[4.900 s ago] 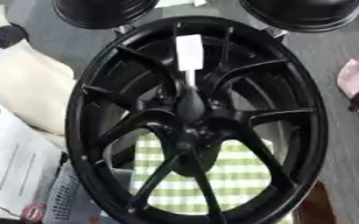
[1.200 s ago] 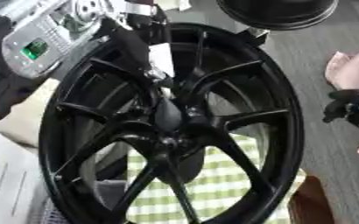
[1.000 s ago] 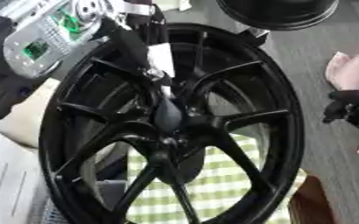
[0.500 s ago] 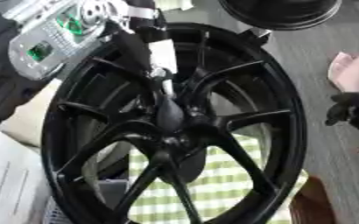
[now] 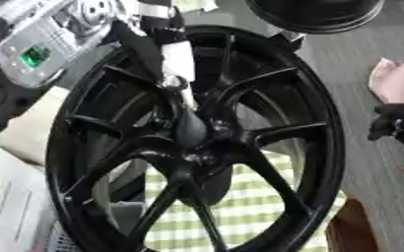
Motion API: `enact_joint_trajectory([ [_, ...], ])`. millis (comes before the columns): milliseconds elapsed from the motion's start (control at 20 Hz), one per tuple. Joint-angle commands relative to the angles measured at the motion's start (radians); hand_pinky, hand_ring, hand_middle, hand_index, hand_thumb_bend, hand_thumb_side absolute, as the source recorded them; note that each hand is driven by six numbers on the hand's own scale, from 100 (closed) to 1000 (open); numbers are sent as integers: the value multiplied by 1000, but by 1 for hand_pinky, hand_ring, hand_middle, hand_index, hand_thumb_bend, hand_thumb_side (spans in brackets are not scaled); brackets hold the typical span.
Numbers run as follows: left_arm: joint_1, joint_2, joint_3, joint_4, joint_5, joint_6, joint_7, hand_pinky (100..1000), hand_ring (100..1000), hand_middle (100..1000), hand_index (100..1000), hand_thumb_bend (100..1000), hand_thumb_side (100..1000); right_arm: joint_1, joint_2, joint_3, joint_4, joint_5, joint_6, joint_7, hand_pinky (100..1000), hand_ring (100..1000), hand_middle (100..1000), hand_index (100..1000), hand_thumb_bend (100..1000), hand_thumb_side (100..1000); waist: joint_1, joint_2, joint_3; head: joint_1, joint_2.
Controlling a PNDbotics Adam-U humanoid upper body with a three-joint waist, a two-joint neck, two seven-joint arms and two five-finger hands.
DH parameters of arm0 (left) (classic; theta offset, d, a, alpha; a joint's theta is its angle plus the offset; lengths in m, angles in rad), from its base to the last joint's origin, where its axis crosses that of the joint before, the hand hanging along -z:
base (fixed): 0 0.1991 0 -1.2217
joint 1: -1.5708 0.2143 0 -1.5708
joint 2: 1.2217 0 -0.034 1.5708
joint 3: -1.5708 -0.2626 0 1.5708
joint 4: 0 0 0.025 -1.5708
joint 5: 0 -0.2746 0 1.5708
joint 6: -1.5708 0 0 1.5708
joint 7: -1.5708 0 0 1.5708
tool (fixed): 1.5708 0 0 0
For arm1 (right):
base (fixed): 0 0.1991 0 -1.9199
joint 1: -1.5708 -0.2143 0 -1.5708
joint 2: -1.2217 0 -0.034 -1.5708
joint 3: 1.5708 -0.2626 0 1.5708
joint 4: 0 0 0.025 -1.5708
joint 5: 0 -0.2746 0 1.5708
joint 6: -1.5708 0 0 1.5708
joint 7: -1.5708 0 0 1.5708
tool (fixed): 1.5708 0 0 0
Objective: Pull the pin out of the wheel hub.
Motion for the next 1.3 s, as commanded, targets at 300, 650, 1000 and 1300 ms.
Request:
enact_joint_trajectory([
  [300,25,146,299,-147,-88,146,-85,708,574,378,359,376,245,5,-8,-18,-14,-1,-5,-9,826,582,579,747,100,718,-16,-23,12,-13,-3],
  [650,347,377,545,-102,-97,190,106,694,566,372,356,391,244,18,-27,-39,-26,-8,-25,-34,827,582,579,748,100,712,-29,-22,30,-21,7],
  [1000,688,391,706,-134,120,216,332,766,740,601,725,706,393,11,-7,-50,-32,-23,-29,-49,827,581,578,748,100,711,-61,-18,38,-21,6],
  [1300,843,286,750,-173,232,231,520,775,773,652,799,795,441,5,9,-48,-31,-35,-29,-50,827,581,578,748,100,711,-82,-25,30,-16,-1],
])
